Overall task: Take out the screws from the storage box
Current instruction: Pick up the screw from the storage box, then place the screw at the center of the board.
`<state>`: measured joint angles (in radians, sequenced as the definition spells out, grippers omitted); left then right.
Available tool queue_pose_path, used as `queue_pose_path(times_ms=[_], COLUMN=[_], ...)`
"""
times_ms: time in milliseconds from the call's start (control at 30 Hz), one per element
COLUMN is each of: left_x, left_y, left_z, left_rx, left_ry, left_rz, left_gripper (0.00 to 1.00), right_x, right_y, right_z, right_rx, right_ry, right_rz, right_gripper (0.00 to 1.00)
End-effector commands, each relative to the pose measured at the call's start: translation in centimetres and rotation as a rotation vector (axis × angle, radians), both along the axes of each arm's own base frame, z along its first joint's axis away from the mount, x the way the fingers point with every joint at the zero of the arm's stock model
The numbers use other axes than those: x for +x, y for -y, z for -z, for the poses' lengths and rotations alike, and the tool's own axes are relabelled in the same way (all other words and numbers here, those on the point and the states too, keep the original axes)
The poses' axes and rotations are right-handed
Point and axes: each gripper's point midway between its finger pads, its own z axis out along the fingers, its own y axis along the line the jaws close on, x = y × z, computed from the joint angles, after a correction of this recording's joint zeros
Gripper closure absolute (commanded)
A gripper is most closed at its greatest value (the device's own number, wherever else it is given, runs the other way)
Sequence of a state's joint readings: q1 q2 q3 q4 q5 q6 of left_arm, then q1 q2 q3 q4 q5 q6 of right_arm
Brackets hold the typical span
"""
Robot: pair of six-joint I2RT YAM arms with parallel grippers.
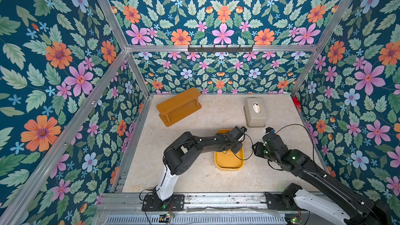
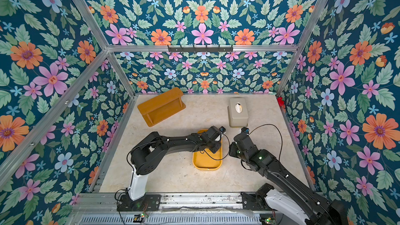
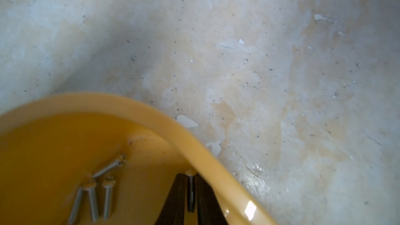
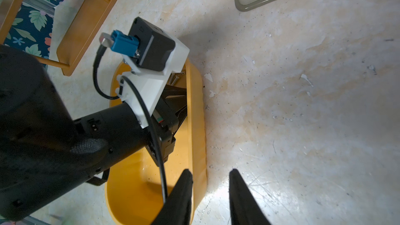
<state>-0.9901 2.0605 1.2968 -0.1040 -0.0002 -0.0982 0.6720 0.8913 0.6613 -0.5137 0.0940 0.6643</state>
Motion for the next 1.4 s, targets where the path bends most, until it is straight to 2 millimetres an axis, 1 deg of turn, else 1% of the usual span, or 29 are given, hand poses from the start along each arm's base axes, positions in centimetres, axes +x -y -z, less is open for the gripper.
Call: queue_pose_path(times_ms=[0,33,67,133,200,267,433,600,667,800,900,1000,1067,1133,1233,1267,1367], left_x=[-2.8,-2.9,-3.0,-3.1,-2.9,-2.6,-1.0,0.2,0.4,0.9,1.0,1.1,1.1,1.0,0.4,0.2,-0.4], left_y=[-3.8,-4.0,-4.1,-4.4,-4.5,-4.2,-3.2,-3.5,-4.4,-8.1,-11.6,-15.1,-17.4,-19.3,-20.7,-21.0,-21.1], left_z=[4.1,4.4,4.6,4.7,4.1,2.5,-3.5,-8.2,-9.7,-11.6,-12.3,-12.1,-11.4,-10.1,-7.8,-7.2,-5.7], left_rx=[0.189,0.200,0.206,0.212,0.202,0.168,0.025,-0.057,-0.069,-0.059,-0.079,-0.113,-0.120,-0.118,-0.087,-0.083,-0.097], left_ry=[-0.146,-0.155,-0.159,-0.168,-0.157,-0.141,-0.043,0.033,0.054,0.087,0.096,0.079,0.073,0.066,0.053,0.046,0.021], left_rz=[-0.004,-0.008,-0.012,-0.020,-0.046,-0.066,-0.129,-0.194,-0.225,-0.320,-0.402,-0.488,-0.536,-0.574,-0.603,-0.610,-0.621], left_gripper=[0.93,0.98,1.00,1.00,1.00,1.00,1.00,1.00,1.00,1.00,1.00,1.00,1.00,1.00,1.00,1.00,1.00], right_x=[0.2,0.2,0.2,0.1,0.2,0.3,0.8,1.5,1.9,2.8,3.5,4.3,5.0,5.9,7.1,7.3,8.4], right_y=[0.2,0.2,0.2,0.0,-0.1,-0.2,-0.9,-2.6,-3.4,-5.7,-7.6,-9.8,-11.1,-11.8,-12.4,-12.4,-12.1], right_z=[-0.4,-0.5,-0.6,-0.7,-0.8,-0.8,-1.3,-1.3,-1.2,-1.0,-0.5,0.7,1.8,3.3,5.1,6.4,7.6], right_rx=[-0.004,-0.003,-0.002,0.002,0.007,0.006,0.013,0.030,0.033,0.054,0.040,0.018,-0.025,-0.092,-0.140,-0.173,-0.247], right_ry=[0.016,0.018,0.018,0.016,0.018,0.019,0.030,0.021,0.002,-0.021,-0.041,-0.075,-0.097,-0.126,-0.154,-0.175,-0.178], right_rz=[0.008,0.007,0.006,0.002,-0.001,-0.005,-0.027,-0.082,-0.104,-0.153,-0.188,-0.214,-0.211,-0.194,-0.166,-0.155,-0.123], right_gripper=[0.66,0.66,0.67,0.67,0.67,0.67,0.67,0.67,0.68,0.68,0.68,0.68,0.68,0.67,0.65,0.64,0.62])
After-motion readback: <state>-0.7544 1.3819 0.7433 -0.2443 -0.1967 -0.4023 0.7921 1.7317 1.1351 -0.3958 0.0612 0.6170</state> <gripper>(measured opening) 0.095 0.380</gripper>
